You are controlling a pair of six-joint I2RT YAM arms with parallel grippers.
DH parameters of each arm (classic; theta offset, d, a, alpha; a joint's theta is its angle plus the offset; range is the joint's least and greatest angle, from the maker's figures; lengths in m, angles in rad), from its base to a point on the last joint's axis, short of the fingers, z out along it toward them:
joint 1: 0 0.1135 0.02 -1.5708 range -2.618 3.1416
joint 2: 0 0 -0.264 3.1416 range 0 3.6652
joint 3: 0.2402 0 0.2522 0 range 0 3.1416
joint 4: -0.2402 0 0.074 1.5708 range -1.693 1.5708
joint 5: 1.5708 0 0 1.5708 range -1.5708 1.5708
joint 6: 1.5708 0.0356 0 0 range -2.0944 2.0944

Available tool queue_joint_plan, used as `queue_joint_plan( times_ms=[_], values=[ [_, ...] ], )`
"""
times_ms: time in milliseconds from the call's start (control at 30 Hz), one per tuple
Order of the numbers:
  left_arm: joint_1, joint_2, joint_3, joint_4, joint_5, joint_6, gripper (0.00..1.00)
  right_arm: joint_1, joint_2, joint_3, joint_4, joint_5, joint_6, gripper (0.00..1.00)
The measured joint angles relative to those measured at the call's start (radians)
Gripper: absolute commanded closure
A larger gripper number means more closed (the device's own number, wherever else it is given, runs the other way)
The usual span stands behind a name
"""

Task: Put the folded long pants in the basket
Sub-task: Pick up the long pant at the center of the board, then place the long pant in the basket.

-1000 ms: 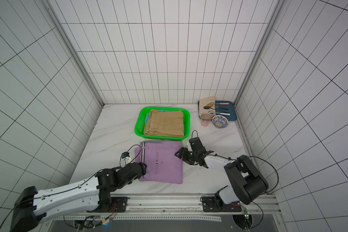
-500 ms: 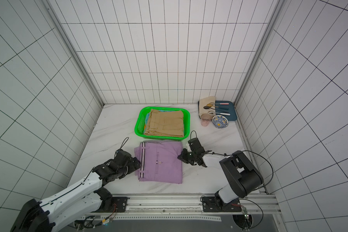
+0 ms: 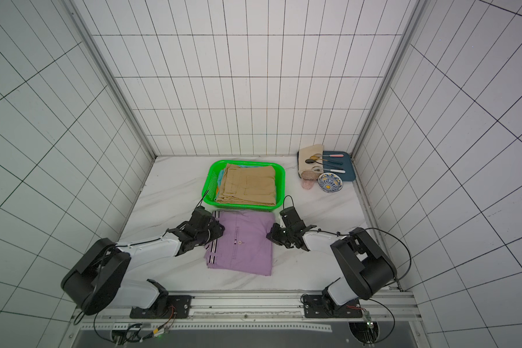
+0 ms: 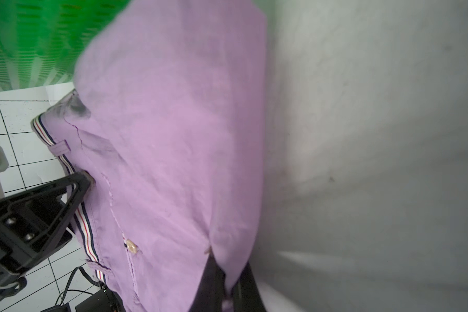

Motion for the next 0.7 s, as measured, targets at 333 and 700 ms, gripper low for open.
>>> queue_joint_plan(
  times_ms=[333, 700],
  values=[
    [0.004, -0.027, -0.025, 0.029, 0.034, -0.026, 1.0, 0.05, -0.058, 0.031, -0.098, 0.09, -0.047, 1.0],
    [-0.016, -0.541, -0.019, -0.484, 0.07, -0.062, 1.0, 0.2, -0.311, 0.2, -0.408, 0.173, -0.102, 1.0]
  ],
)
